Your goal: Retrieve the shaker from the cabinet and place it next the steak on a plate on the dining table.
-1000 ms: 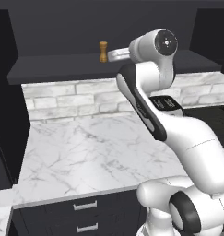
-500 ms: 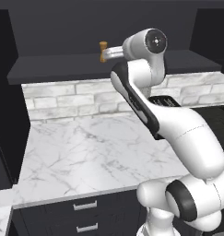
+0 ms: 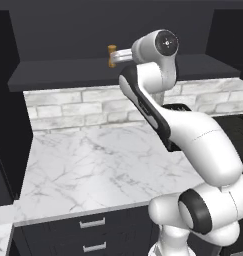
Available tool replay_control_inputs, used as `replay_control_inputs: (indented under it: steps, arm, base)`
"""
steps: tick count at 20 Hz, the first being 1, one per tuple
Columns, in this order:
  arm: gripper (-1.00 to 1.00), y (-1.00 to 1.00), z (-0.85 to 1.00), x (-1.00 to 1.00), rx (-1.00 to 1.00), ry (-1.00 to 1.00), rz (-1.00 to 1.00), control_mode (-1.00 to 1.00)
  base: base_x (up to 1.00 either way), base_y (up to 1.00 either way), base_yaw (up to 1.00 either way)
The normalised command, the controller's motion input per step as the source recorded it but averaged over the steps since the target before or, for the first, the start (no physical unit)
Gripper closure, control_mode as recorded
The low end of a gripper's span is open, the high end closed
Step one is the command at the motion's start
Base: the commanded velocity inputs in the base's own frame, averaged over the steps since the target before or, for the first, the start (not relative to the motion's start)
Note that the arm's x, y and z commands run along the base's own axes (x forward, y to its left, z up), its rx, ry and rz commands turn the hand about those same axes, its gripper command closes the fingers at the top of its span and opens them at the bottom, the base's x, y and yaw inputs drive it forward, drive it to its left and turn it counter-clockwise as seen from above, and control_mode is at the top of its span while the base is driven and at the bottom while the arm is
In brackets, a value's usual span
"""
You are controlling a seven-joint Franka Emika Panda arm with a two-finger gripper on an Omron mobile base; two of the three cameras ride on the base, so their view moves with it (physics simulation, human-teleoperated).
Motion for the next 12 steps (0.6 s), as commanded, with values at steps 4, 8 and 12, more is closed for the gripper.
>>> replay_control_inputs:
  steps: [4,8,12]
  arm:
    - [-1.0,0.07,0.0,0.14,0.0,0.0,0.0,-1.0]
    - [-1.0,0.16,-0.01,0.2,0.0,0.0,0.0,-1.0]
    - [-1.0,0.14,-0.01,0.28,0.0,0.0,0.0,-1.0]
  base:
    - [0.0,0.0,0.0]
    - [0.0,0.0,0.0]
    - [0.0,0.0,0.0]
